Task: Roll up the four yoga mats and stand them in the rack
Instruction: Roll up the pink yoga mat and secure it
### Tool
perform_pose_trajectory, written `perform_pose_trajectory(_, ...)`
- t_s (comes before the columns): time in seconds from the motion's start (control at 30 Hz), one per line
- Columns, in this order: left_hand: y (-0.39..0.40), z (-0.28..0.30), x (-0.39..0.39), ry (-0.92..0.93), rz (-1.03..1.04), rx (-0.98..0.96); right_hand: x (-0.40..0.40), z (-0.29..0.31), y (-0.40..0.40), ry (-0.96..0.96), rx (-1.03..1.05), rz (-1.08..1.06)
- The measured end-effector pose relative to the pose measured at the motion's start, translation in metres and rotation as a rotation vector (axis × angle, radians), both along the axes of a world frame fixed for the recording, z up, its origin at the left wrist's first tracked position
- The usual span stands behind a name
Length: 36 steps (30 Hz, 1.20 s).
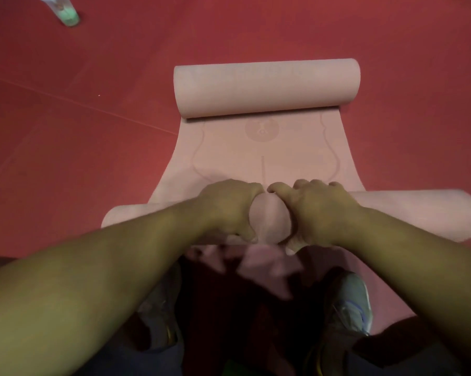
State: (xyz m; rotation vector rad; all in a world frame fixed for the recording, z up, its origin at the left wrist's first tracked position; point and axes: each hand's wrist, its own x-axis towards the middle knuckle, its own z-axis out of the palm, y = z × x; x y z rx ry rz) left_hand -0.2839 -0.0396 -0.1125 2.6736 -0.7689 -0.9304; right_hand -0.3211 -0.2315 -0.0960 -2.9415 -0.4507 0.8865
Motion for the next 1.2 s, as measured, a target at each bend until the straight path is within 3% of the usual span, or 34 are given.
perform_pose_trajectory(0.1, 0.004, 0.002, 0.0, 0.171, -0.027, -0.031, -0.005, -0.001, 0.004, 0.051, 0.053, 0.032)
perform_pose_trajectory(0.17, 0.002, -0.001, -0.006, 0.159, -0.045, -0.046, -0.006, -0.004, 0.003, 0.091, 0.093, 0.003)
perform_pose_trajectory(0.33, -0.009, -0.006, -0.021, -0.285, -0.177, 0.144, 0.008, -0.002, -0.011, 0.246, 0.233, -0.177)
perform_pose_trajectory(0.4, -0.012, -0.009, -0.026, -0.334, -0.161, 0.174, 0.007, -0.004, -0.009, 0.272, 0.259, -0.182)
perform_pose_trajectory(0.63, 0.0, 0.006, -0.002, 0.037, -0.022, 0.061, -0.003, 0.005, 0.005, 0.039, 0.034, 0.004)
perform_pose_trajectory(0.73, -0.001, 0.006, -0.006, 0.106, -0.052, 0.064, -0.003, 0.001, 0.005, 0.129, 0.111, -0.066)
perform_pose_trajectory(0.87, -0.006, 0.001, -0.018, -0.288, -0.226, 0.192, 0.003, -0.002, -0.011, 0.297, 0.282, -0.225)
perform_pose_trajectory(0.93, -0.011, -0.004, -0.026, -0.376, -0.246, 0.204, 0.003, -0.002, -0.015, 0.326, 0.335, -0.254)
perform_pose_trajectory(1.03, -0.009, -0.007, -0.023, -0.267, -0.141, 0.169, -0.001, -0.004, -0.007, 0.235, 0.286, -0.185)
perform_pose_trajectory(1.13, 0.0, -0.004, -0.012, -0.068, -0.054, 0.079, -0.007, -0.003, 0.001, 0.076, 0.058, 0.001)
perform_pose_trajectory(1.2, 0.002, -0.005, -0.008, 0.05, -0.038, 0.041, -0.008, -0.004, 0.004, 0.023, 0.017, 0.029)
